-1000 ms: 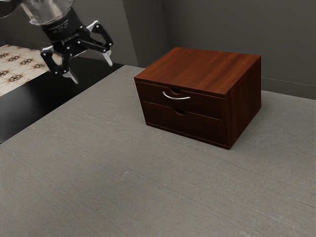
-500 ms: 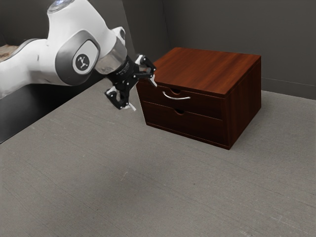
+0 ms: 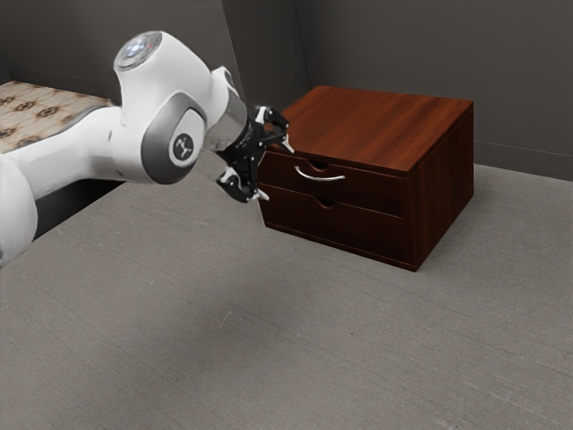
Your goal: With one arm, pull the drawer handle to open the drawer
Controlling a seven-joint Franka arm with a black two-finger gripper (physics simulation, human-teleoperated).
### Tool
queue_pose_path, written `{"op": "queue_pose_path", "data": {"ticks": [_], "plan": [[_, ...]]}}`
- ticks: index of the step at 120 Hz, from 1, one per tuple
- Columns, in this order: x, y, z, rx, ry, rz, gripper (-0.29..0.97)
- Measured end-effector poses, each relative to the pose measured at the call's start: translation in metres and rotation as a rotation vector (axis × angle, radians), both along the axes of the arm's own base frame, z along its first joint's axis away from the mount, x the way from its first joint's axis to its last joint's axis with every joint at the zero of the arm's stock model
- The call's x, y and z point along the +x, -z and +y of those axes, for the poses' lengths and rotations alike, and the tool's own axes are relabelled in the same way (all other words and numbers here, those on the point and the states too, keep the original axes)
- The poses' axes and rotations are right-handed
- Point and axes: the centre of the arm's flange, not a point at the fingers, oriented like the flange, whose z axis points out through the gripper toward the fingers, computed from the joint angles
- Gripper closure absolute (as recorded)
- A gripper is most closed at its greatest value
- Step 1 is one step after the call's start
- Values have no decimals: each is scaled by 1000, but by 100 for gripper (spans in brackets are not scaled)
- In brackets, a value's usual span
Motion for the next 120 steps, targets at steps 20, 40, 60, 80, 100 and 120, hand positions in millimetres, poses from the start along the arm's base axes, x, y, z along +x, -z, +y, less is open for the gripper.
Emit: {"op": "queue_pose_path", "data": {"ticks": [20,40,60,80,100,120], "plan": [[10,12,-1,-11,-25,-11,4],[15,20,-1,-19,-43,-16,16],[23,24,-2,-24,-55,-24,24],[32,32,-2,-28,-65,-23,28],[35,39,-2,-33,-74,-16,30],[38,45,-4,-38,-77,-9,31]]}}
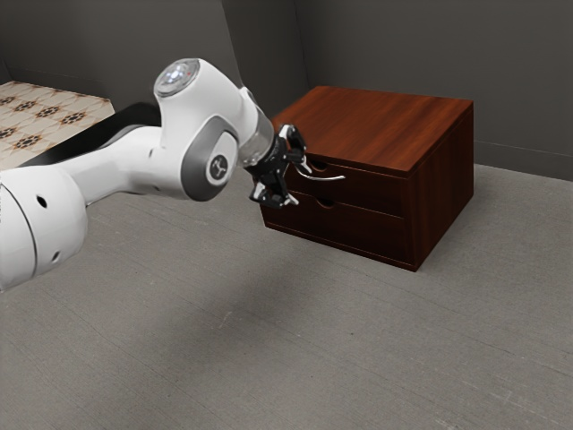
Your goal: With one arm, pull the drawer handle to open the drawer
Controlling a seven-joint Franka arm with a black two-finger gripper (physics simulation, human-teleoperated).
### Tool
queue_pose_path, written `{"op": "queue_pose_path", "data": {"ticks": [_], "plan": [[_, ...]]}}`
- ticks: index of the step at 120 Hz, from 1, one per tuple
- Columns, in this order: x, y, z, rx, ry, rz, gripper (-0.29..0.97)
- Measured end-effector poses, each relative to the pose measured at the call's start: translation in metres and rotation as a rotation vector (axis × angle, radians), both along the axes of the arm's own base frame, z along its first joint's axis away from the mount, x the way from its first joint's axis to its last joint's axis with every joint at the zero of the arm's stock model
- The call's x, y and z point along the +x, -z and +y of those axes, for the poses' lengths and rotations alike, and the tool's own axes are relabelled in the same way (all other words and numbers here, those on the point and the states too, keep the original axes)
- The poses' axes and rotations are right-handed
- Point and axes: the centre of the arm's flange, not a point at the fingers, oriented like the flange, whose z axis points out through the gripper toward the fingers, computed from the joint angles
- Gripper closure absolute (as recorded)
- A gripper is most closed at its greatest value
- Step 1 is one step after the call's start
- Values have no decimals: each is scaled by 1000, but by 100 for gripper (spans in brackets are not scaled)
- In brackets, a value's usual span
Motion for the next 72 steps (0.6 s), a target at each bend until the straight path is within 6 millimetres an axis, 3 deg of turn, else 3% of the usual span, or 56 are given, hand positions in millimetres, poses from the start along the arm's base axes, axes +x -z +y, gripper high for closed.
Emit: {"op": "queue_pose_path", "data": {"ticks": [42,72], "plan": [[7,6,-8,-9,2,2,33],[6,3,-7,-13,-4,-2,44]]}}
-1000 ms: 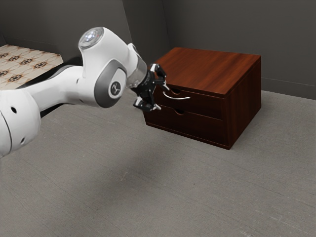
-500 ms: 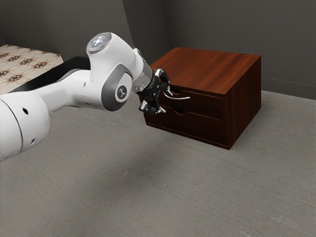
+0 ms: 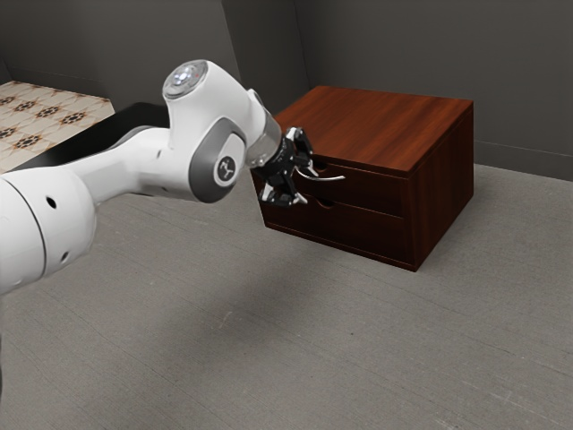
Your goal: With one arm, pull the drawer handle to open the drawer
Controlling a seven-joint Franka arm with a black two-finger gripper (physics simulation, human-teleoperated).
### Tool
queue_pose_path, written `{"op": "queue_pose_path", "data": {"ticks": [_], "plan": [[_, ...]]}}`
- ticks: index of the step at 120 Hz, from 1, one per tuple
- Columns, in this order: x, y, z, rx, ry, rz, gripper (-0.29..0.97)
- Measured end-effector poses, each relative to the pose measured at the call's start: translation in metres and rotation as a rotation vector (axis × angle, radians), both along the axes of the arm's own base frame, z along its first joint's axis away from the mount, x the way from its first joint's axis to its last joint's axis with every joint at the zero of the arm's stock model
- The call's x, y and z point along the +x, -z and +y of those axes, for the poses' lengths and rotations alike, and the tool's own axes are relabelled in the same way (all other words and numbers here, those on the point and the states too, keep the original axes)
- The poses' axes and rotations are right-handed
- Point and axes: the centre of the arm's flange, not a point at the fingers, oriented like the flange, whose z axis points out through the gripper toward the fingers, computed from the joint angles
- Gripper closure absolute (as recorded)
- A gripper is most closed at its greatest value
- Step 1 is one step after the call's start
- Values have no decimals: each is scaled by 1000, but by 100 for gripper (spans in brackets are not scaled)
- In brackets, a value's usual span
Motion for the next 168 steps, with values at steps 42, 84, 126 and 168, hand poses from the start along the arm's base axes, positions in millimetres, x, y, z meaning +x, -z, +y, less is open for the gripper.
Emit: {"op": "queue_pose_path", "data": {"ticks": [42,84,126,168], "plan": [[-5,-9,-1,-5,-5,-7,66],[-10,-5,-1,-10,-8,10,76],[-28,-3,-2,-16,-12,33,77],[-54,-5,-2,-28,-18,45,77]]}}
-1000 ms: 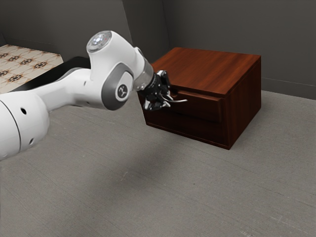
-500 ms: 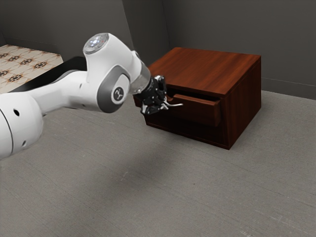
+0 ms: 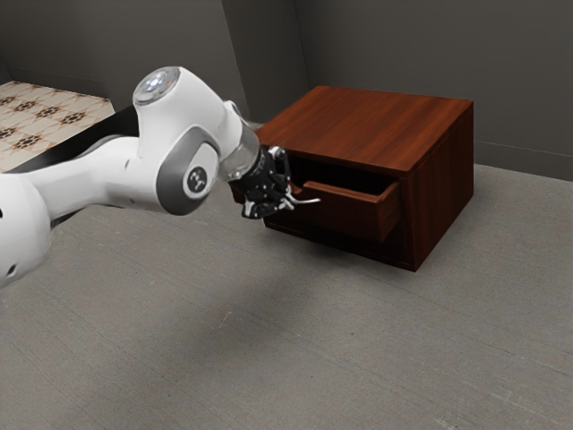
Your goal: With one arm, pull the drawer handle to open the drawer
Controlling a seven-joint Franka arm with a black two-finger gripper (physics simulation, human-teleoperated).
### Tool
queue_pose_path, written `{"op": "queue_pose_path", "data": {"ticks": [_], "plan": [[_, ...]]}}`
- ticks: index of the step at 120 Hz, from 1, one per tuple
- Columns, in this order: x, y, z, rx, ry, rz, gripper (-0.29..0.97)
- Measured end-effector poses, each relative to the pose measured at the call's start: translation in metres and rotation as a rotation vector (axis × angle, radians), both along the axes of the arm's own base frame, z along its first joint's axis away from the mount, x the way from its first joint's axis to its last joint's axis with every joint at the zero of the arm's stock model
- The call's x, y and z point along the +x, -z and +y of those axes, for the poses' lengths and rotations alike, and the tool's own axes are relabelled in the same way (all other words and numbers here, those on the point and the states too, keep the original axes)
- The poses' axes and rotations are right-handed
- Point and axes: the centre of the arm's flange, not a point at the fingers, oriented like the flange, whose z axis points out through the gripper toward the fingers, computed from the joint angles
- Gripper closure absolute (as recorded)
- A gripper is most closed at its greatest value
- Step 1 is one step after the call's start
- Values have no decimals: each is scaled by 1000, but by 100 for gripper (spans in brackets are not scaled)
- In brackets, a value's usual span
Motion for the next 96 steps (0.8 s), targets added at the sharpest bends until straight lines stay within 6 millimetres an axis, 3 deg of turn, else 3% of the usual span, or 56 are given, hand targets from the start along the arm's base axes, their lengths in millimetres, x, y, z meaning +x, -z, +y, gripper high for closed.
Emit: {"op": "queue_pose_path", "data": {"ticks": [96], "plan": [[-65,-7,0,-23,-15,-27,79]]}}
